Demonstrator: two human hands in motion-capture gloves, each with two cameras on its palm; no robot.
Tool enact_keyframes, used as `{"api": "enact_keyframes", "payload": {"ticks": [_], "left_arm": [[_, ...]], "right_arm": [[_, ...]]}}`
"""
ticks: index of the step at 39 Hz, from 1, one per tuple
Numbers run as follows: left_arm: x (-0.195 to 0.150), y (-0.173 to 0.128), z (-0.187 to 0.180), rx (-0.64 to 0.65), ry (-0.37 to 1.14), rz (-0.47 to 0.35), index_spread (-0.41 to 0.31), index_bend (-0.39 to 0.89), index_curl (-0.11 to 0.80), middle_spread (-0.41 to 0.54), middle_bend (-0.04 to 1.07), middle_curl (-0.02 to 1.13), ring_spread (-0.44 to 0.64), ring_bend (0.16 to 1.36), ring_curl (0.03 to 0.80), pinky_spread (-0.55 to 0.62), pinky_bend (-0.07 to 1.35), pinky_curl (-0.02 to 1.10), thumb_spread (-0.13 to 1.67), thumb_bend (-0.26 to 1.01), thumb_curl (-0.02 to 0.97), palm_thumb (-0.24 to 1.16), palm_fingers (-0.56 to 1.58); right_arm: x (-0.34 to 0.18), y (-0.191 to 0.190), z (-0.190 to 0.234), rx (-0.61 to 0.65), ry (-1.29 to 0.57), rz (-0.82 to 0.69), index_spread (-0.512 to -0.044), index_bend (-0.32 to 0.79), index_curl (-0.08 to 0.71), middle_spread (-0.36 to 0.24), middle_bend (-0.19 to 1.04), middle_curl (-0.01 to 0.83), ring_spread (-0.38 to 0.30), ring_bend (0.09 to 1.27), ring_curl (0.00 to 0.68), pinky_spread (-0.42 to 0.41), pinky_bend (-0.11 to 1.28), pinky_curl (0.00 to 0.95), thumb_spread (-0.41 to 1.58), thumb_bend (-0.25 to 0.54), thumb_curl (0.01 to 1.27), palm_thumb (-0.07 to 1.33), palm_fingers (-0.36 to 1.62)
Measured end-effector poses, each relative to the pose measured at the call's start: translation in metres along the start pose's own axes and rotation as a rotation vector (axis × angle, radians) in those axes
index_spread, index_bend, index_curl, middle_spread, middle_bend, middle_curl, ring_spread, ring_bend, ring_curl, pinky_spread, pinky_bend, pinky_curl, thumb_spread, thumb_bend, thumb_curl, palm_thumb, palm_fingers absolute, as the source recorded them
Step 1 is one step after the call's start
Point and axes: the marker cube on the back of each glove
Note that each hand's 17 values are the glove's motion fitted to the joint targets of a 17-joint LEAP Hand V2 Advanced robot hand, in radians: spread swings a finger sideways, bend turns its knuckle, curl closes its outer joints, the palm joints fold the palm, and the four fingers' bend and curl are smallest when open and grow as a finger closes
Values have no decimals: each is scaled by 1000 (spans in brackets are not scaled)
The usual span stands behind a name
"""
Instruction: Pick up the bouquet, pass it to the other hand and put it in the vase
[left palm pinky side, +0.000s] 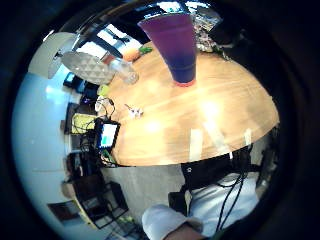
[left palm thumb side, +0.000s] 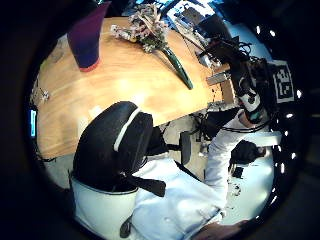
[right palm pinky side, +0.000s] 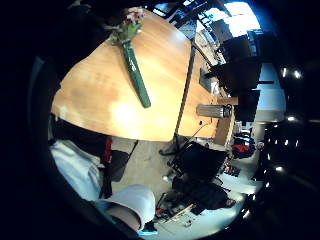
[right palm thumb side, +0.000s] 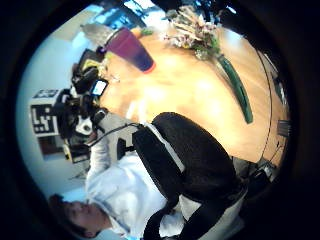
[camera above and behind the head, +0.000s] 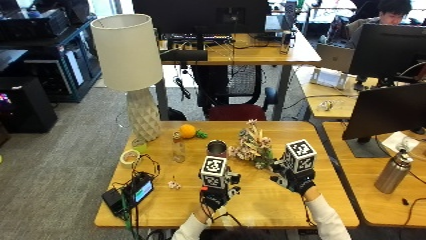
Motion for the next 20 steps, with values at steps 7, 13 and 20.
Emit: {"api": "enact_keyframes", "payload": {"ticks": [7,13,20], "left_arm": [[-6,2,7,-6,-12,-36,8,117,82,85,202,149,76,562,208,156,389,175,754,91,76,197,451],[-7,10,8,-12,6,-46,9,128,119,100,195,197,89,584,242,183,393,215,927,66,109,206,428],[-10,2,8,-25,15,-36,10,127,153,107,192,235,96,595,261,190,393,246,1028,34,142,214,411]], "right_arm": [[-12,4,-3,13,-16,-30,-278,132,122,-57,344,178,49,342,167,203,423,189,775,126,73,247,566],[-21,13,-14,7,-5,-34,-316,127,154,-67,356,230,45,355,204,229,412,224,963,103,101,260,559],[-9,3,-12,25,-8,-11,-333,120,176,-67,347,269,44,362,232,243,416,253,1074,71,129,270,555]]}}
